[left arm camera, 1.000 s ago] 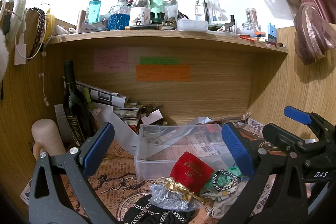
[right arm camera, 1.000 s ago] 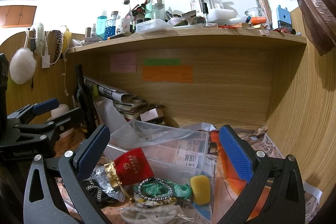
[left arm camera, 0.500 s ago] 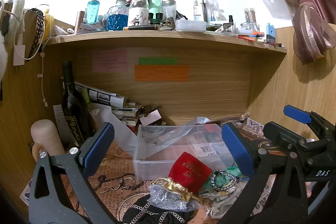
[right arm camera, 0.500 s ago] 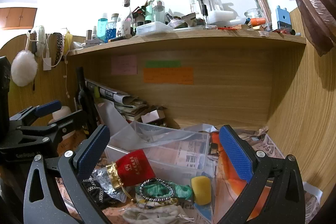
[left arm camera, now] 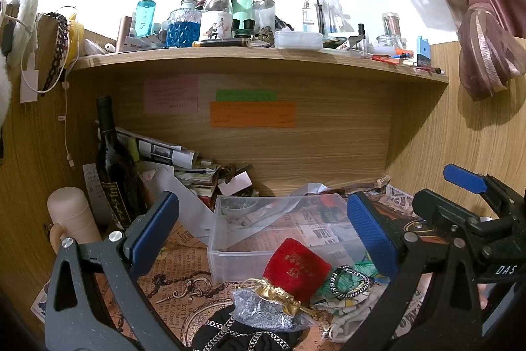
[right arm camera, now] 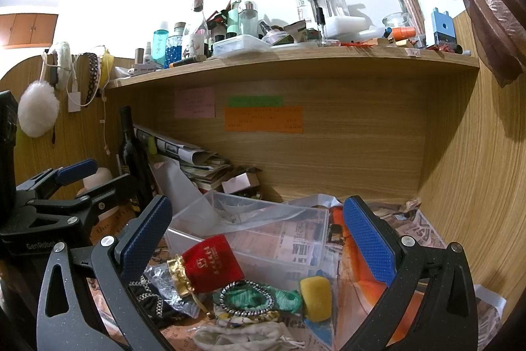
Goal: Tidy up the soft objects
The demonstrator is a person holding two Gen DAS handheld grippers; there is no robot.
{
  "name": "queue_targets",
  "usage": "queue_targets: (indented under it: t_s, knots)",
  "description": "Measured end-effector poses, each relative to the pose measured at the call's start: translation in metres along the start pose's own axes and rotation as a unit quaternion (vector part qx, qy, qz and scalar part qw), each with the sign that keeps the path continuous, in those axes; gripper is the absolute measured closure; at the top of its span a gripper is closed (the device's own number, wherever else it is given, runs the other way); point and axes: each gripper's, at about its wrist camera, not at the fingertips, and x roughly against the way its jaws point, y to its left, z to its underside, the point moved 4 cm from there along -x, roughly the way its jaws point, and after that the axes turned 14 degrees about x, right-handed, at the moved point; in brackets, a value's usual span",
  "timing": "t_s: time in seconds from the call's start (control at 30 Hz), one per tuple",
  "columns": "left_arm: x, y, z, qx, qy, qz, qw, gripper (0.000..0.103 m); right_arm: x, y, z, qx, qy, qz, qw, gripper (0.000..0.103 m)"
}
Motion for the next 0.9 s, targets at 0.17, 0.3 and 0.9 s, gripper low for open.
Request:
queue_targets:
  t_s: [0.17, 0.3, 0.9]
  knots:
    - [0.000, 0.000, 0.000, 0.000, 0.001, 0.000, 1.0000, 0.000, -0.001, 0.002, 0.000, 0.000, 0.001, -0.002, 1.000, 0.000]
    - [0.000, 0.000, 0.001, 0.001, 0.001, 0.000, 1.0000, 0.000, -0.001, 0.003, 0.000, 0.000, 0.000, -0.002, 1.000, 0.000]
    - [-0.019, 0.006, 0.013, 0.004, 0.034, 0.002, 0.9994, 0.000, -0.012, -0.006, 0.016, -0.010, 0.026, 0.009, 1.000, 0.000]
